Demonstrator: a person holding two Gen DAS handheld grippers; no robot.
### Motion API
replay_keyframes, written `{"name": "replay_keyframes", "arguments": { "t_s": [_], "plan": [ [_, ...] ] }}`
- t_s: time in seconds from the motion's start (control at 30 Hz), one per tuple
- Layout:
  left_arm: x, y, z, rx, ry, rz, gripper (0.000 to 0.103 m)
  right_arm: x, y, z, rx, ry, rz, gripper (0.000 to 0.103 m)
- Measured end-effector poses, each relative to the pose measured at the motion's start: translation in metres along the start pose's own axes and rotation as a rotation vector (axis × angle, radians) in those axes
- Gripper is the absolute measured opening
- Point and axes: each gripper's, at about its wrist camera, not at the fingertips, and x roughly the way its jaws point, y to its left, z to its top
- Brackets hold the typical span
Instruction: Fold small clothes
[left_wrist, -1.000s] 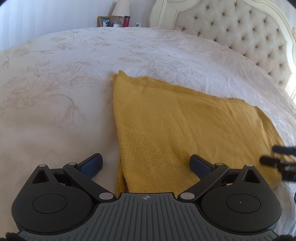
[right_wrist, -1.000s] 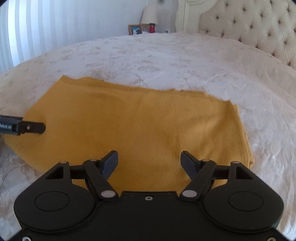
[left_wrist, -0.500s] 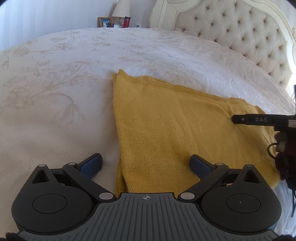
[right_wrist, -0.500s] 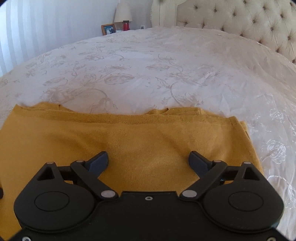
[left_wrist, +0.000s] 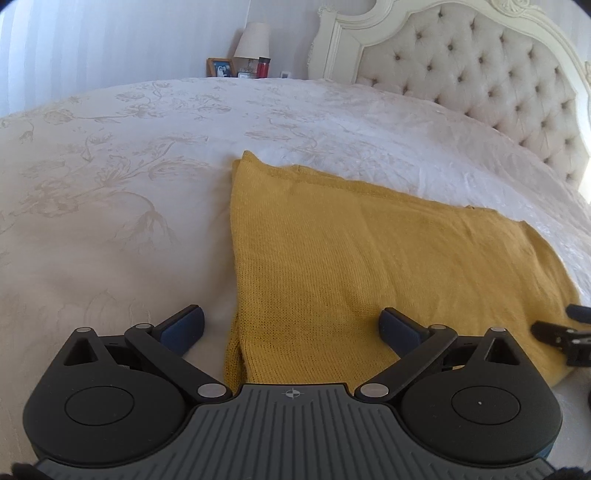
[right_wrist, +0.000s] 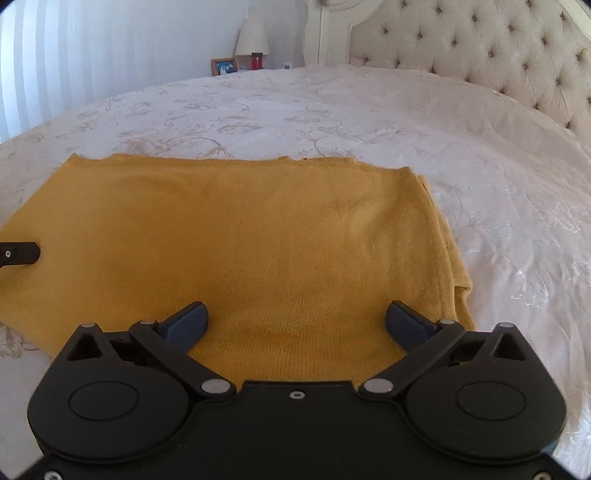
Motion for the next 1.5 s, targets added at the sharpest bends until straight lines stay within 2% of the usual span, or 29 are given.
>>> {"name": "replay_keyframes", "arguments": {
  "t_s": [0.2,0.37,0.43,0.5,0.53,0.57,0.6,0.63,0.67,0.7,0.73,0.77,0.87,0.97,1.1,1.23,1.4,1.5],
  "plan": [
    [0.001,0.003,0.002,0.016,0.017,-0.028,0.102,0.004,-0.013,-0.002,0.067,-0.013,0.052,0.103],
    [0.008,0.003,0.017,0.0,0.093,-0.03,0.102,0.004,-0.013,-0.004,0.072,-0.019,0.055,0.103],
    [0.014,0.006,0.028,-0.031,0.122,-0.051,0.101,0.003,-0.014,-0.006,0.075,-0.022,0.059,0.103],
    [0.019,0.015,0.037,-0.115,0.14,-0.092,0.097,0.002,-0.014,-0.006,0.08,-0.026,0.064,0.103],
    [0.023,0.019,0.042,-0.156,0.149,-0.105,0.089,0.002,-0.015,-0.006,0.085,-0.028,0.068,0.103],
    [0.026,0.022,0.046,-0.187,0.162,-0.106,0.087,0.001,-0.017,-0.007,0.089,-0.031,0.073,0.103],
    [0.03,0.025,0.049,-0.21,0.169,-0.111,0.075,0.0,-0.018,-0.007,0.094,-0.033,0.077,0.103],
    [0.033,0.027,0.051,-0.229,0.175,-0.112,0.055,0.0,-0.019,-0.007,0.099,-0.035,0.082,0.103],
    [0.037,0.028,0.053,-0.238,0.189,-0.107,0.045,0.0,-0.02,-0.007,0.102,-0.037,0.086,0.103],
    [0.04,0.028,0.054,-0.247,0.203,-0.108,0.027,-0.001,-0.021,-0.007,0.107,-0.039,0.091,0.103],
    [0.041,0.029,0.054,-0.266,0.213,-0.138,0.016,-0.001,-0.022,-0.007,0.113,-0.042,0.097,0.103],
    [0.042,0.029,0.054,-0.284,0.22,-0.163,0.016,-0.002,-0.023,-0.008,0.12,-0.046,0.104,0.103],
    [0.034,0.015,0.06,-0.246,0.207,-0.121,0.015,-0.003,-0.031,-0.008,0.157,-0.056,0.138,0.103],
    [0.022,0.001,0.072,-0.234,0.184,-0.142,0.015,-0.012,-0.04,-0.004,0.192,-0.07,0.178,0.102],
    [0.005,-0.028,0.095,-0.199,0.151,-0.182,0.014,-0.046,-0.045,-0.008,0.147,-0.156,0.106,0.102],
    [-0.004,-0.069,0.116,-0.172,0.134,-0.231,0.014,-0.064,-0.054,-0.023,0.136,-0.176,0.078,0.102],
    [0.009,-0.135,0.133,-0.125,0.117,-0.289,0.014,-0.059,-0.076,-0.049,0.293,-0.153,0.104,0.102],
    [0.032,-0.174,0.133,-0.127,0.144,-0.319,0.014,-0.059,-0.089,-0.051,0.372,-0.181,0.125,0.102]
  ]
}}
